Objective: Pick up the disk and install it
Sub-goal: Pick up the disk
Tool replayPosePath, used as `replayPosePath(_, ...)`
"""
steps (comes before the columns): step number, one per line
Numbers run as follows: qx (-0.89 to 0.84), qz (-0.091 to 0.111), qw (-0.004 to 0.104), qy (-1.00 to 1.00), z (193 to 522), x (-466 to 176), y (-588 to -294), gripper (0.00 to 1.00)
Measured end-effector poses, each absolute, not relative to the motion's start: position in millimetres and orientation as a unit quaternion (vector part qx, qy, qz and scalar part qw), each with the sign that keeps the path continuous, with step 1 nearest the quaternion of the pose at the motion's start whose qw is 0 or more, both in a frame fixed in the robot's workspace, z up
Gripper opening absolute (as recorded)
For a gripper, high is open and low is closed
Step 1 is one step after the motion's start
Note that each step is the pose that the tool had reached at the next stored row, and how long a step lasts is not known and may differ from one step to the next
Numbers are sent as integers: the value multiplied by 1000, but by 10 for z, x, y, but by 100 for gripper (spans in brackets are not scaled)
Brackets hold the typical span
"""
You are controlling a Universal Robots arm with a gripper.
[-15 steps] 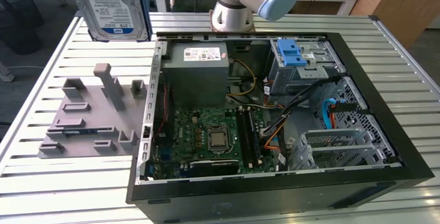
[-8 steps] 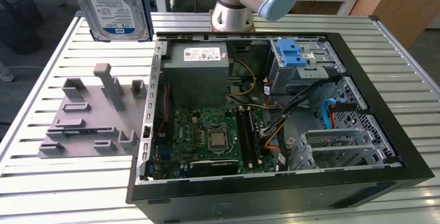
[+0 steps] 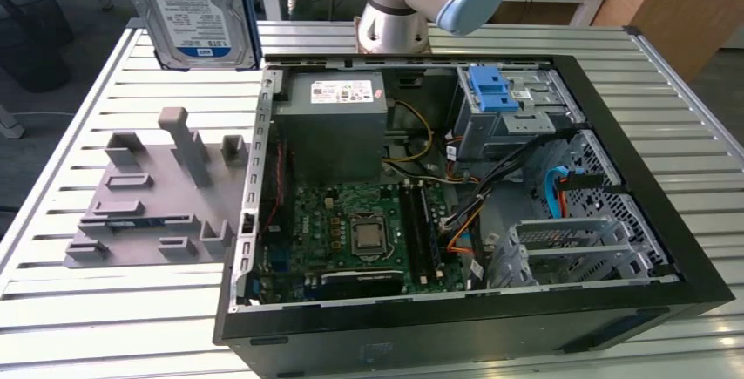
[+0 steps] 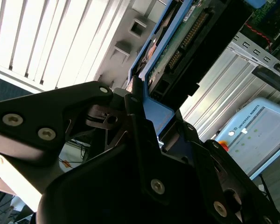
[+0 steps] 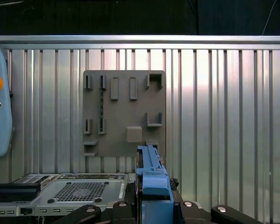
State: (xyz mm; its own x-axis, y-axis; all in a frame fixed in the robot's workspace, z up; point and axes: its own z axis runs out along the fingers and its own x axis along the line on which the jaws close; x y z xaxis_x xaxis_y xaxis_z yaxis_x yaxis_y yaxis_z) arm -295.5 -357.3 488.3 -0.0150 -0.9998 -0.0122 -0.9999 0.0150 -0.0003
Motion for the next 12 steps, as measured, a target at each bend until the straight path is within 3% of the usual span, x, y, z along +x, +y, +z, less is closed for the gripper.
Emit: replayPosePath(12,-702,4,5,712,4882,-2911,-3573,36)
